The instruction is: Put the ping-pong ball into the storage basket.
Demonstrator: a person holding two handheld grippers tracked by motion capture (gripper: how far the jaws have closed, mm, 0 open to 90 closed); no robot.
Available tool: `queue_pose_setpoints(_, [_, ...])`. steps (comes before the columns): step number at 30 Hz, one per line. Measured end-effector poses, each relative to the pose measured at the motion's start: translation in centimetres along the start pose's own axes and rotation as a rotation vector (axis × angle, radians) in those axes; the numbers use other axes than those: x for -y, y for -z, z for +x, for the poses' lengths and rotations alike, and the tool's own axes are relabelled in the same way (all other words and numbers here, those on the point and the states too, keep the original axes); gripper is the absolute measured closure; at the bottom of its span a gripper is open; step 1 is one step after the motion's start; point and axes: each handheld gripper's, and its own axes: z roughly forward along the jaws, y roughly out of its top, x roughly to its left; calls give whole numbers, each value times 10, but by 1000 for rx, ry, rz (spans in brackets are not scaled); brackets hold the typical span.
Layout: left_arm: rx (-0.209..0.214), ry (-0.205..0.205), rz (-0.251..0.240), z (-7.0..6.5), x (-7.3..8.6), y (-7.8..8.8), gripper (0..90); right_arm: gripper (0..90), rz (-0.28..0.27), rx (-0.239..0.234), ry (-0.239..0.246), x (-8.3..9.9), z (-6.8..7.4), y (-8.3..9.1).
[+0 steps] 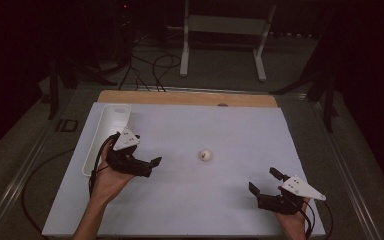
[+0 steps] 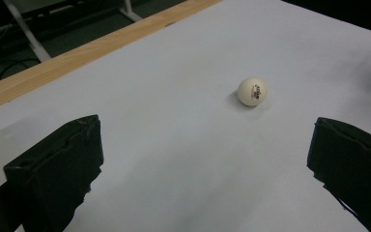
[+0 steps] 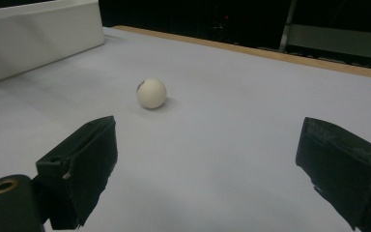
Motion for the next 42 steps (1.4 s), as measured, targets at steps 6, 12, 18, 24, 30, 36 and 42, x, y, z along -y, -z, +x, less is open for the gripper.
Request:
queue_pose_setpoints(6, [9, -20, 13, -3, -6, -6, 0, 71, 1, 0, -1, 0, 0, 0])
queue_pose_setpoints(12, [21, -27, 24, -5, -10, -12, 0, 70, 2, -1, -2, 0, 0, 0])
queue_pose_setpoints(18, [34, -39, 40, -7, -14, -19, 0, 70, 3, -1, -2, 0, 0, 0])
queue_pose_setpoints(24, [41, -45, 54, -8, -17, -26, 0, 71, 3, 0, -2, 0, 0, 0])
queue_pose_setpoints(30, [49, -52, 65, -10, -19, -32, 0, 71, 4, -1, -1, 0, 0, 0])
queue_pose_setpoints(36, [57, -57, 75, -12, -22, -39, 0, 71, 3, -1, 0, 0, -1, 0])
queue_pose_setpoints(42, [66, -58, 87, -13, -22, -45, 0, 70, 4, -2, 2, 0, 0, -1])
